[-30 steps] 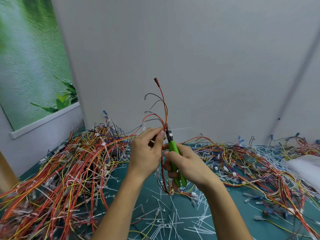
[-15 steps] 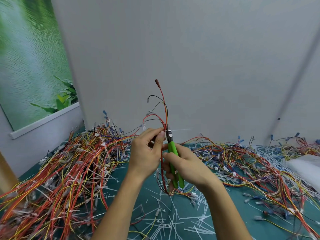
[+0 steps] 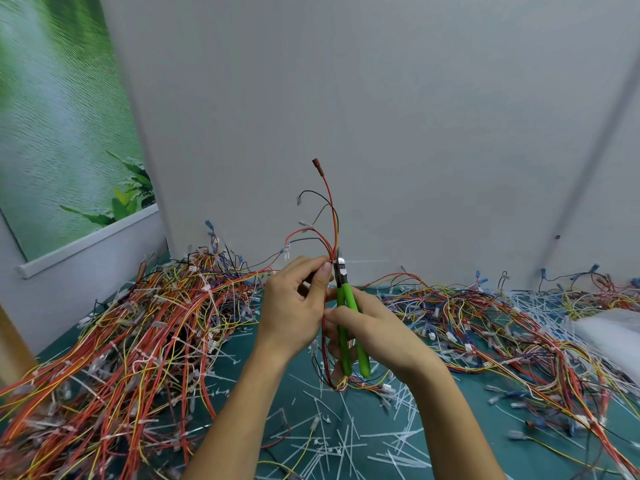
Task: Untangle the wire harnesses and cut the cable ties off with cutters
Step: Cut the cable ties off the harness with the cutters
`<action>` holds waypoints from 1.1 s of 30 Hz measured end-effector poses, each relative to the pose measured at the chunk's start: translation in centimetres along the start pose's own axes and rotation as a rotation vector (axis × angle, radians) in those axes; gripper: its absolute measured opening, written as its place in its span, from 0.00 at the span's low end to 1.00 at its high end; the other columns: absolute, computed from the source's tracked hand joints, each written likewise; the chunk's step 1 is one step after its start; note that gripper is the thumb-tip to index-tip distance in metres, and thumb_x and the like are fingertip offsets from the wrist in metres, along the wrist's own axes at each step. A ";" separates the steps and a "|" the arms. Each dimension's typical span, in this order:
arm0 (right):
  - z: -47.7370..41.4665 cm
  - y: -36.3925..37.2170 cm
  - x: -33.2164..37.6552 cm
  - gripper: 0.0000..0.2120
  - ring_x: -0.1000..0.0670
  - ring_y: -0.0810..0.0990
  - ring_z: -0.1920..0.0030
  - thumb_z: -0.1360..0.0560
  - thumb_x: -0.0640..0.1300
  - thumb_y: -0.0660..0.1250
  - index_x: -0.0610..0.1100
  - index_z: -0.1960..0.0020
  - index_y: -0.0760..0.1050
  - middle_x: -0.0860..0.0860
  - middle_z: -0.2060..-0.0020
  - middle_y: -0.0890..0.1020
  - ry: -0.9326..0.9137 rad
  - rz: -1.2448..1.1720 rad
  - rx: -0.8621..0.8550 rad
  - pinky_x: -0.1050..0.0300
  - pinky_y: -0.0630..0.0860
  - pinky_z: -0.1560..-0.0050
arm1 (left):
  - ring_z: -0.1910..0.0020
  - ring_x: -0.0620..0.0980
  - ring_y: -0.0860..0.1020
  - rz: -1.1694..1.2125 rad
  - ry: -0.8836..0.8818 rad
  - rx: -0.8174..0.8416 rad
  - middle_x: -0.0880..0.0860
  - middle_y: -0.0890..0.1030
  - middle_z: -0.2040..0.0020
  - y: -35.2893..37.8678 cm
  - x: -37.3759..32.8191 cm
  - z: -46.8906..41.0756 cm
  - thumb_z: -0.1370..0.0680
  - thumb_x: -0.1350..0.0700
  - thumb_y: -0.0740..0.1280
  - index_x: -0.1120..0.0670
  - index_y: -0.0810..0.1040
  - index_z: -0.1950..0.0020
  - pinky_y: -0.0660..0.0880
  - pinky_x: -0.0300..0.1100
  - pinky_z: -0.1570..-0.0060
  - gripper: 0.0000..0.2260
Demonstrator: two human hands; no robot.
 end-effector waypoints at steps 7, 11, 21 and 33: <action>0.0 0.1 0.1 0.05 0.48 0.74 0.71 0.19 0.39 0.59 0.43 0.50 0.74 0.49 0.69 0.74 -0.015 0.005 -0.010 0.53 0.76 0.71 | 0.51 0.48 0.82 0.022 -0.010 -0.008 0.45 0.83 0.53 -0.1 0.4 -0.1 0.17 0.52 0.66 0.54 0.84 0.41 0.82 0.53 0.54 0.11; 0.1 0.2 0.2 0.10 0.48 0.74 0.72 0.19 0.36 0.57 0.47 0.54 0.73 0.50 0.70 0.74 -0.006 0.003 -0.019 0.54 0.75 0.71 | 0.53 0.47 0.82 0.006 0.014 -0.019 0.43 0.82 0.53 0.0 0.4 0.0 0.17 0.51 0.66 0.53 0.84 0.41 0.82 0.51 0.55 0.10; 0.1 -0.1 -0.1 0.09 0.45 0.77 0.68 0.19 0.42 0.63 0.40 0.41 0.74 0.47 0.68 0.77 0.017 -0.043 -0.011 0.52 0.77 0.67 | 0.52 0.45 0.81 -0.011 0.027 -0.001 0.42 0.82 0.54 0.1 0.1 0.0 0.17 0.52 0.66 0.54 0.84 0.41 0.78 0.36 0.57 0.10; 0.0 0.1 0.2 0.05 0.48 0.71 0.73 0.18 0.37 0.58 0.35 0.46 0.69 0.49 0.69 0.70 -0.002 -0.063 0.003 0.53 0.75 0.74 | 0.53 0.47 0.83 0.020 -0.017 -0.041 0.45 0.84 0.52 0.1 0.7 0.0 0.18 0.52 0.68 0.52 0.85 0.41 0.82 0.43 0.57 0.10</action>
Point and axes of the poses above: each hand's wrist, its own z-axis away from the middle knuckle, its own y-axis out of the palm, x = y × z, the point moved 4 cm from there along -z, towards the middle knuckle
